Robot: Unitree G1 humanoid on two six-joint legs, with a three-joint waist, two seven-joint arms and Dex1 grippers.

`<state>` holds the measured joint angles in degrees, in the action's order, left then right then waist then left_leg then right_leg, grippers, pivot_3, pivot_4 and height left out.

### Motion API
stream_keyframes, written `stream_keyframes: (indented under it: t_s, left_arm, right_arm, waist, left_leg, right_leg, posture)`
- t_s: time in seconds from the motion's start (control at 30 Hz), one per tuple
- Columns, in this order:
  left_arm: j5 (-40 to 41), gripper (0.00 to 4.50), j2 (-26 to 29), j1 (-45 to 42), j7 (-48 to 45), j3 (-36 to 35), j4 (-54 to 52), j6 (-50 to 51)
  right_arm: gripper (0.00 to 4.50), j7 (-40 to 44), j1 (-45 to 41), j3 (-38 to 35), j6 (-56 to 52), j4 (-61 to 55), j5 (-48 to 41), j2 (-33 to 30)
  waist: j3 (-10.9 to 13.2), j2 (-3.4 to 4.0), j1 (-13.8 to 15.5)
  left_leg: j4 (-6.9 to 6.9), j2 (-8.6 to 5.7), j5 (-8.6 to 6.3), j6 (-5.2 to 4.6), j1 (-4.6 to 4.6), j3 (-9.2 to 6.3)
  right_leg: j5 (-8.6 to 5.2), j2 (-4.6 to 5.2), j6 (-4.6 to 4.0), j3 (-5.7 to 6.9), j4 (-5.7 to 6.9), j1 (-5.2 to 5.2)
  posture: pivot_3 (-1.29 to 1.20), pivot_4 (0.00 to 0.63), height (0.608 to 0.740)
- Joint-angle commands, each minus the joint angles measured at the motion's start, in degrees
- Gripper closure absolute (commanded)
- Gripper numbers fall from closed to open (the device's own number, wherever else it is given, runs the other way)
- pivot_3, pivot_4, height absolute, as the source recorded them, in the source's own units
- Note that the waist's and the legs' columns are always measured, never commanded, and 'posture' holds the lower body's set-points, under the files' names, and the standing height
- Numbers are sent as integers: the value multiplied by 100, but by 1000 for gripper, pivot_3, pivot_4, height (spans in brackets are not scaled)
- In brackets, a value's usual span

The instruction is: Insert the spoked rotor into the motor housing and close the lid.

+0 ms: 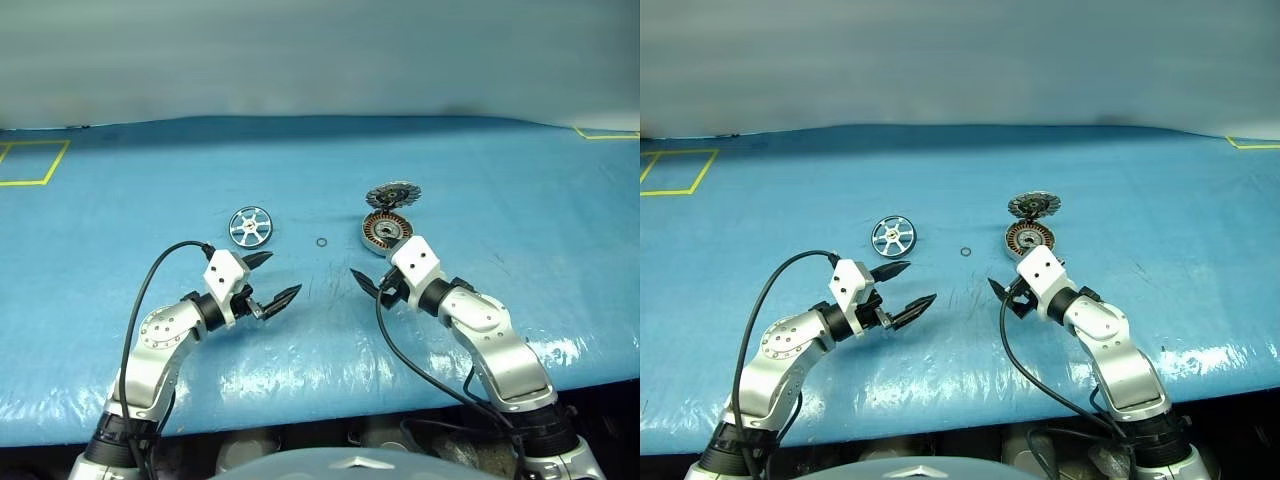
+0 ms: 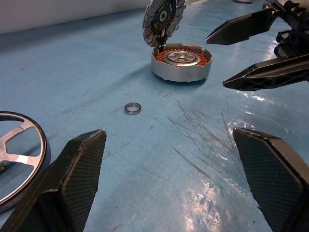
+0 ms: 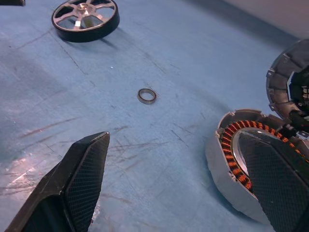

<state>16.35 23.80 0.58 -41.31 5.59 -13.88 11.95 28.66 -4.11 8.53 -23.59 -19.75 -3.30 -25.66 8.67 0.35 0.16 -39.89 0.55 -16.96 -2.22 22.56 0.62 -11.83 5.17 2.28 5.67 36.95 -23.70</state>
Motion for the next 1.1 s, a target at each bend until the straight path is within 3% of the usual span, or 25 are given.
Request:
stream_keyframes:
  t_s: [0.03,0.33,0.6,1.1]
  left_arm:
    - [-9,0,-41,-71,-4,38,-55,-102]
    - [-32,0,-109,-171,-1,112,40,-128]
    - [-85,0,-160,-79,52,143,-4,-193]
    - [-111,0,-61,230,176,133,-121,-263]
  right_arm:
    - [22,-30,-282,-151,-89,-85,106,-137]
    - [22,642,-1655,409,-801,685,495,-766]
    - [22,1340,-2749,1128,-1494,1581,778,-945]
    - [22,1656,-3020,1400,-1616,2382,1096,-889]
  waist:
    - [0,0,0]
    - [2,-2,-21]
    - [2,-2,-35]
    - [2,-2,-41]
  left_leg:
    - [0,0,0,0,0,1]
    - [0,-5,1,-2,-2,11]
    - [0,-6,-4,-9,1,19]
    - [0,-3,-9,-18,0,33]
  right_leg:
    - [0,0,0,0,0,0]
    - [4,-2,1,-8,0,-2]
    - [5,-3,-4,-10,-5,-4]
    - [9,4,5,-17,-10,-4]
  posture:
    - [0,150,740]
    - [0,150,740]
    - [0,150,740]
    - [0,150,740]
